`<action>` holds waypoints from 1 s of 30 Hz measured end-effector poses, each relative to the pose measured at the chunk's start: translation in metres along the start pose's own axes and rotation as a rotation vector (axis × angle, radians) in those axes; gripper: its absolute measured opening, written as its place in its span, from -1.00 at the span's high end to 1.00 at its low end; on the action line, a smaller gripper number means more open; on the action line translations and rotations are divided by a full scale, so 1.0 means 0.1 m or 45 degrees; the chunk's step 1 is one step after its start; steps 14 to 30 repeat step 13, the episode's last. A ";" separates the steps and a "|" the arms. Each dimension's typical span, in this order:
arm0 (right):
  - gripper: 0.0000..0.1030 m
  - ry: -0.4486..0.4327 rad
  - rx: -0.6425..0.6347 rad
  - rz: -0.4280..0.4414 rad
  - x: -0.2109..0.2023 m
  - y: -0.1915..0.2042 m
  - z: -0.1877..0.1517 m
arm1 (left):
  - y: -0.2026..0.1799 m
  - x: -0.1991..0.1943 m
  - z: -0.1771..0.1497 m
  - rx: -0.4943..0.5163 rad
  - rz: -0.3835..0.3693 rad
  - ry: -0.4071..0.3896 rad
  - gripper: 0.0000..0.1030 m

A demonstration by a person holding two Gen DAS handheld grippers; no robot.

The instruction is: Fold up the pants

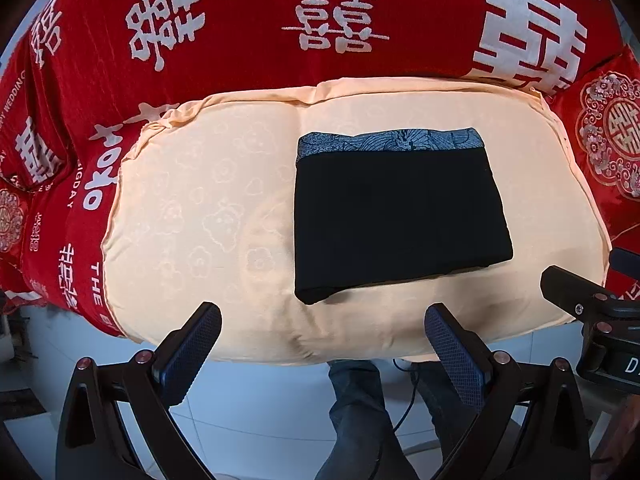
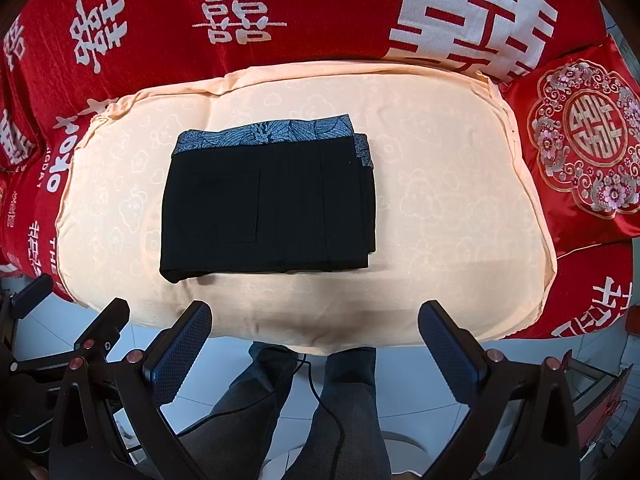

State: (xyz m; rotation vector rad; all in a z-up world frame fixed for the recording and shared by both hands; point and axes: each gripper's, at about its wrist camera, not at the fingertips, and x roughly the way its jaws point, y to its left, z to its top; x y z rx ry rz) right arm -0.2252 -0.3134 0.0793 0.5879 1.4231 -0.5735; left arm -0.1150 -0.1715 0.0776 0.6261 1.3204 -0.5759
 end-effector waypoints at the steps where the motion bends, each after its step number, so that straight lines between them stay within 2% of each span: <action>1: -1.00 0.001 0.000 0.000 0.00 0.00 0.00 | 0.00 0.00 0.00 0.002 -0.003 0.001 -0.98; 30: -1.00 0.004 0.006 0.001 0.03 0.00 -0.02 | 0.02 -0.02 -0.01 -0.003 -0.015 -0.020 -0.98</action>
